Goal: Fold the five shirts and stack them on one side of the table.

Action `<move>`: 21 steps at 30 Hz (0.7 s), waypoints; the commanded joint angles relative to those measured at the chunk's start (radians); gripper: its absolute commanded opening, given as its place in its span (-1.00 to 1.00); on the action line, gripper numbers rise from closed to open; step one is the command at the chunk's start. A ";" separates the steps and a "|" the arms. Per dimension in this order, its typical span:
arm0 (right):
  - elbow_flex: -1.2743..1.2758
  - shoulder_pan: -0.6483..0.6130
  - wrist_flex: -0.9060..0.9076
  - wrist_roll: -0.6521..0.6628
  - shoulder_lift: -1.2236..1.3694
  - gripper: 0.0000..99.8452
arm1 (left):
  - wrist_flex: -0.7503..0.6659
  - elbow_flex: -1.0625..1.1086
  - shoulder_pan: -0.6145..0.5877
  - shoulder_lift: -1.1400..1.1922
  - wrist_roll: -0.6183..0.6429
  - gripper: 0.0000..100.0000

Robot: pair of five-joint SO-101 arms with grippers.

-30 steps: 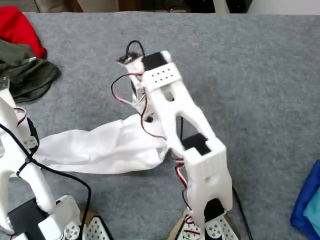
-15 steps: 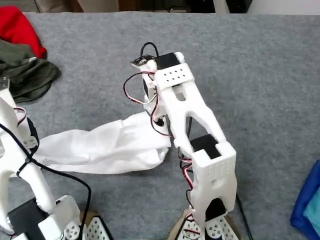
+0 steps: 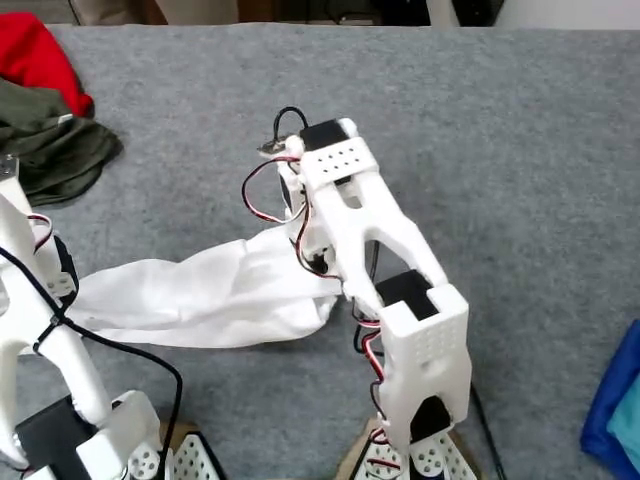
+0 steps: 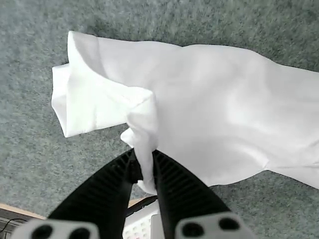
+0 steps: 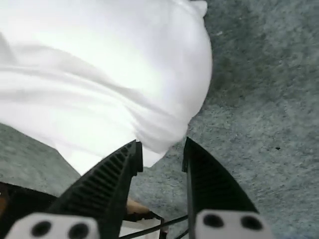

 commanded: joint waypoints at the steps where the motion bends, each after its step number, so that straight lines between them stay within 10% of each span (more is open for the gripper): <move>1: -0.004 -0.018 -0.014 -0.035 -0.077 -0.74 | -0.005 0.000 0.003 -0.035 -0.003 -0.96; 21: -0.012 -0.010 -0.014 -0.080 -0.085 -0.98 | -0.003 -0.002 0.000 -0.036 -0.003 -0.96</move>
